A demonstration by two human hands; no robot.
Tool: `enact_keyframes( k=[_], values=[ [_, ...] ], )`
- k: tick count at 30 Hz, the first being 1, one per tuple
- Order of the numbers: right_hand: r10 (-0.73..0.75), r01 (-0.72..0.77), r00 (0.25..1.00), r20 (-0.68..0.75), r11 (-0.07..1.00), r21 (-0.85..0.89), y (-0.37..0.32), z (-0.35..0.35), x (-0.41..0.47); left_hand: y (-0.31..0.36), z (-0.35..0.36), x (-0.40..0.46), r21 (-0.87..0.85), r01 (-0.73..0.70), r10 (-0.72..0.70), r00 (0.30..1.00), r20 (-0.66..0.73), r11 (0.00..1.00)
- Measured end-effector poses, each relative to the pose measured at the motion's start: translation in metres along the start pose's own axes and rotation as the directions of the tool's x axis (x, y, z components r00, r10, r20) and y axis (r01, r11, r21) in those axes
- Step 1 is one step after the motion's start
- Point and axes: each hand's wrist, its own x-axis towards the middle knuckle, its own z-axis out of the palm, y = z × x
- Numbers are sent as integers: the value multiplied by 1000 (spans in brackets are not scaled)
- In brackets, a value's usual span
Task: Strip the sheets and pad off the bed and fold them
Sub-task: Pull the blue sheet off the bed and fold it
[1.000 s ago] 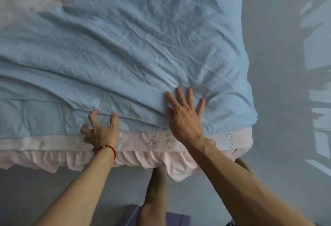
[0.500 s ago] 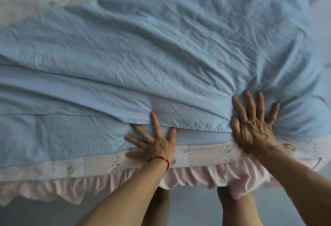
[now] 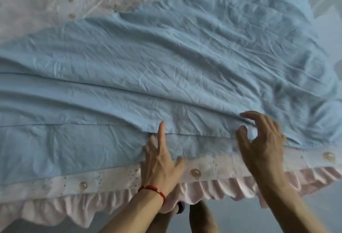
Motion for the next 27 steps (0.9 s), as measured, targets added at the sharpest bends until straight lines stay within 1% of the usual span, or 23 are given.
enact_keyframes(
  k=[1, 2, 3, 4, 5, 6, 7, 8, 9, 10, 11, 12, 13, 14, 15, 18, 19, 20, 22, 24, 25, 27],
  values=[
    [64, -72, 996, 65, 989, 129, -28, 6, -17, -12, -11, -3, 31, -15, 19, 990, -137, 999],
    [164, -216, 962, 218, 946, 243, -52, 16, -30, -23, -21, -1, 86, 9, 15, 961, -277, 996],
    [259, -395, 884, 388, 858, 329, -69, 29, -41, -33, -29, 6, 119, 66, -16, 925, -380, 991],
    [330, -557, 792, 513, 736, 386, -82, 45, -48, -44, -36, 17, 108, 144, -88, 907, -411, 984],
    [389, -680, 710, 588, 597, 426, -87, 60, -51, -50, -41, 34, 28, 232, -205, 906, -371, 972],
    [430, -753, 651, 626, 469, 462, -91, 71, -51, -54, -45, 52, -133, 314, -339, 901, -272, 940],
    [456, -790, 614, 645, 360, 497, -93, 80, -50, -53, -50, 69, -366, 381, -453, 881, -135, 849],
    [473, -801, 593, 651, 263, 539, -96, 87, -49, -52, -56, 83, -608, 420, -520, 854, 14, 673],
    [481, -799, 579, 658, 173, 576, -97, 91, -45, -48, -60, 95, -760, 455, -546, 822, 158, 464],
    [490, -789, 565, 664, 84, 609, -100, 95, -44, -46, -64, 102, -818, 478, -530, 806, 263, 321],
    [497, -779, 546, 675, 5, 627, -102, 98, -44, -47, -64, 108, -832, 489, -505, 804, 313, 261],
    [497, -770, 531, 686, -56, 636, -103, 100, -43, -50, -63, 111, -840, 487, -483, 810, 333, 239],
    [500, -754, 529, 685, -93, 650, -105, 102, -43, -53, -63, 110, -855, 466, -458, 826, 328, 227],
    [509, -740, 530, 678, -112, 663, -105, 104, -44, -57, -61, 107, -880, 428, -443, 843, 305, 209],
    [518, -730, 537, 666, -110, 674, -104, 105, -45, -60, -58, 101, -907, 382, -433, 858, 278, 175],
    [542, -734, 554, 632, -39, 678, -102, 102, -53, -75, -50, 71, -968, 252, -392, 891, 227, 12],
    [547, -737, 562, 620, -9, 675, -100, 99, -57, -80, -46, 59, -971, 237, -393, 892, 224, -17],
    [559, -742, 567, 605, 29, 670, -99, 95, -59, -87, -43, 48, -972, 234, -407, 886, 224, -24],
    [615, -758, 560, 555, 110, 643, -91, 82, -61, -100, -34, 26, -967, 253, -461, 859, 222, 6],
    [676, -759, 552, 488, 165, 630, -75, 70, -61, -114, -25, 11, -962, 274, -488, 841, 234, 11],
    [700, -745, 562, 440, 199, 636, -67, 64, -61, -120, -22, 7, -958, 286, -478, 842, 250, 3],
    [721, -719, 599, 349, 293, 630, -50, 58, -62, -130, -19, 4, -951, 310, -416, 864, 283, -2]
  ],
)
